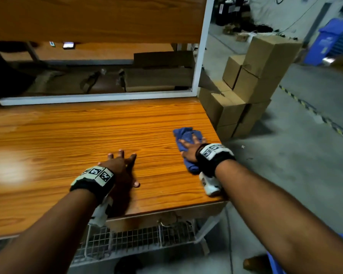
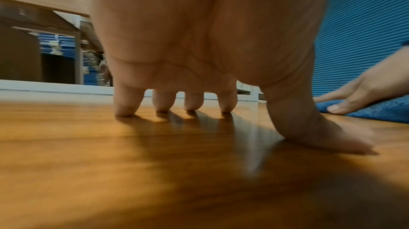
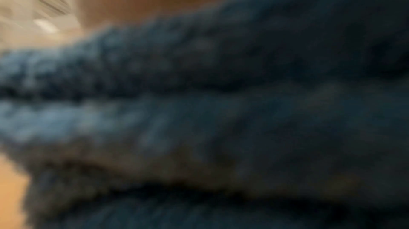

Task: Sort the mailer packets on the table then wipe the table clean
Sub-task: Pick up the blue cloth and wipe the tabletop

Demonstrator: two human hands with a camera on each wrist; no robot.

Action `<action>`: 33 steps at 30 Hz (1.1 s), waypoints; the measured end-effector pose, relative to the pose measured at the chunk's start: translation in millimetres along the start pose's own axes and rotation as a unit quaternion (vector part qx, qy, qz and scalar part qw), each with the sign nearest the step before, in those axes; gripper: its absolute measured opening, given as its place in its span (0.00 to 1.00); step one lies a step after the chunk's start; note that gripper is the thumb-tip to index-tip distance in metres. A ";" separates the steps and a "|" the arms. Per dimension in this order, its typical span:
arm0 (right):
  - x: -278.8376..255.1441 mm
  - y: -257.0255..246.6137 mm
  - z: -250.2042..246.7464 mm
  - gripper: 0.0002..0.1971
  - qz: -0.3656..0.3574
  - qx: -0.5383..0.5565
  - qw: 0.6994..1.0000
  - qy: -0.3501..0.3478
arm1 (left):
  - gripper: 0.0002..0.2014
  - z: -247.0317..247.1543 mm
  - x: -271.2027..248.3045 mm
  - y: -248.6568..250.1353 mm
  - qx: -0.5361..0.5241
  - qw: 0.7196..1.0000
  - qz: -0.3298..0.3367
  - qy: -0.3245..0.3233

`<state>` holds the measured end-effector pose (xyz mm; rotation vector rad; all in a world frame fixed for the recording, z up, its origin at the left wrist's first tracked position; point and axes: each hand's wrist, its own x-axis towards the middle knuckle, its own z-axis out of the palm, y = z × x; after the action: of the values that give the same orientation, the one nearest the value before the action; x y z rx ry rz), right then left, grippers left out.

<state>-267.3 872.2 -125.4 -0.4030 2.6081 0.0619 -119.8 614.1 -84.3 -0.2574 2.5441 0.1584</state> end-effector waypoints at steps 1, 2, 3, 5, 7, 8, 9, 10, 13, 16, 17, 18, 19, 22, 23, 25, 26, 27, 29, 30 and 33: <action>13.5 25.3 -2.6 0.36 0.034 0.010 0.999 0.002 | 0.56 0.2 0.8 0.1 0.000 1.000 0.000 0.001; 30.1 48.3 -4.7 0.40 0.061 0.033 0.998 0.010 | 0.56 -0.9 1.3 1.3 0.000 1.000 -0.002 -0.001; 47.4 65.7 -6.9 0.42 0.081 0.053 0.995 0.009 | 0.56 -1.3 2.1 2.6 -0.003 1.000 -0.005 -0.006; 63.2 73.3 -19.6 0.42 0.091 0.050 0.995 0.012 | 0.56 -4.5 3.5 4.1 -0.010 1.000 -0.008 -0.014; 53.9 60.0 -34.3 0.38 0.076 0.031 0.997 0.012 | 0.52 -6.8 4.9 2.9 -0.017 1.000 -0.006 -0.022; 47.9 52.6 -39.1 0.36 0.076 0.020 0.997 0.011 | 0.51 -7.2 5.0 2.1 -0.020 0.999 -0.004 -0.024; 47.1 48.1 -40.2 0.35 0.074 0.011 0.997 0.010 | 0.52 -6.8 4.9 0.8 -0.022 0.999 -0.004 -0.024; 38.7 44.1 -44.2 0.34 0.069 0.003 0.998 0.010 | 0.54 -7.4 4.1 0.7 -0.020 1.000 -0.005 -0.024; 7.5 39.8 -31.5 0.32 0.055 -0.005 0.998 0.002 | 0.56 -6.3 1.9 3.2 -0.018 1.000 -0.006 -0.019; -25.5 39.5 -3.3 0.31 0.007 -0.022 1.000 0.000 | 0.55 -4.3 -1.0 1.2 -0.019 1.000 0.002 -0.008; -36.6 40.4 3.6 0.31 -0.002 -0.027 1.000 0.003 | 0.55 -3.6 -1.7 0.4 -0.017 1.000 0.005 -0.005; -44.1 43.7 6.9 0.31 -0.005 -0.028 1.000 0.008 | 0.55 -2.6 -2.6 -0.3 -0.015 1.000 0.007 -0.001; -48.0 47.3 6.0 0.31 0.009 -0.020 1.000 0.009 | 0.55 -2.0 -3.5 -0.4 -0.014 1.000 0.009 0.004; -41.0 51.9 -8.9 0.32 0.099 0.018 0.995 0.008 | 0.56 -1.5 -5.2 0.1 -0.016 1.000 0.007 0.006; -32.3 48.3 -10.9 0.33 0.115 0.030 0.993 0.013 | 0.56 -1.8 -3.7 0.2 -0.017 1.000 0.005 0.003; -18.6 26.7 -14.4 0.32 0.108 0.048 0.992 0.035 | 0.57 -3.3 -0.3 1.9 -0.019 1.000 0.004 -0.006; -12.2 7.9 -14.8 0.31 0.092 0.052 0.994 0.038 | 0.57 -4.4 1.2 2.7 -0.018 1.000 0.006 -0.010; -3.9 -17.5 -12.2 0.31 0.064 0.057 0.996 0.036 | 0.57 -4.7 2.1 2.7 -0.016 1.000 0.010 -0.010; 3.0 -81.5 -5.2 0.33 -0.006 0.034 0.999 0.016 | 0.57 -1.5 0.6 -2.5 -0.023 0.999 0.022 0.001; 2.0 -111.8 -1.0 0.33 -0.035 0.019 0.999 0.000 | 0.58 1.7 -1.2 -8.6 -0.032 0.999 0.033 0.012; 2.9 -140.1 6.5 0.33 -0.072 -0.004 0.997 -0.027 | 0.60 13.6 -12.4 -42.1 -0.053 0.997 0.038 0.041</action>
<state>-225.4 738.4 -128.3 -0.5817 2.5190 0.0343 -93.2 577.2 -91.1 -0.2135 2.6328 0.3195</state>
